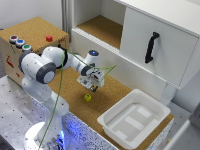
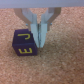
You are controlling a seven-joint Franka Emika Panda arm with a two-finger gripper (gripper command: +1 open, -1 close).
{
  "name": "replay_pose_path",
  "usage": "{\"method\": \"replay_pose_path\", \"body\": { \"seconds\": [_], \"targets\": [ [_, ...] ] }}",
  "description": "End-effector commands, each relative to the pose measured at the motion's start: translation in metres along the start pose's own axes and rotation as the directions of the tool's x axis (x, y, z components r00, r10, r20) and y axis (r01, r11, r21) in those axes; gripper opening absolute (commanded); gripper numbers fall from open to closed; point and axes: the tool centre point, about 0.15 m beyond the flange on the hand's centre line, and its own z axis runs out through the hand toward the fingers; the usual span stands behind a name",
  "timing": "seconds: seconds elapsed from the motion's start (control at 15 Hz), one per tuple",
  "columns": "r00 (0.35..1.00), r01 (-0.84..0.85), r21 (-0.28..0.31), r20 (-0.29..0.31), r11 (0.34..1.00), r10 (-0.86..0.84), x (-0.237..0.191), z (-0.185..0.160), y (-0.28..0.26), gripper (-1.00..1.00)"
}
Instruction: Go push the purple block to the left
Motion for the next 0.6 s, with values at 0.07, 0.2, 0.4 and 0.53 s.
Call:
{"method": "replay_pose_path", "body": {
  "seconds": [0.07, 0.2, 0.4, 0.53],
  "targets": [
    [0.999, 0.012, -0.041, 0.051, 0.999, -0.01, 0.016, 0.008, -0.045, -1.0],
    [0.998, 0.004, -0.005, 0.069, 1.0, -0.003, 0.015, 0.012, -0.056, -1.0],
    [0.997, -0.015, 0.041, 0.075, 0.999, 0.012, 0.019, 0.018, -0.074, -1.0],
    [0.997, -0.013, 0.038, 0.08, 0.999, 0.01, 0.023, 0.02, -0.088, -1.0]
  ]
}}
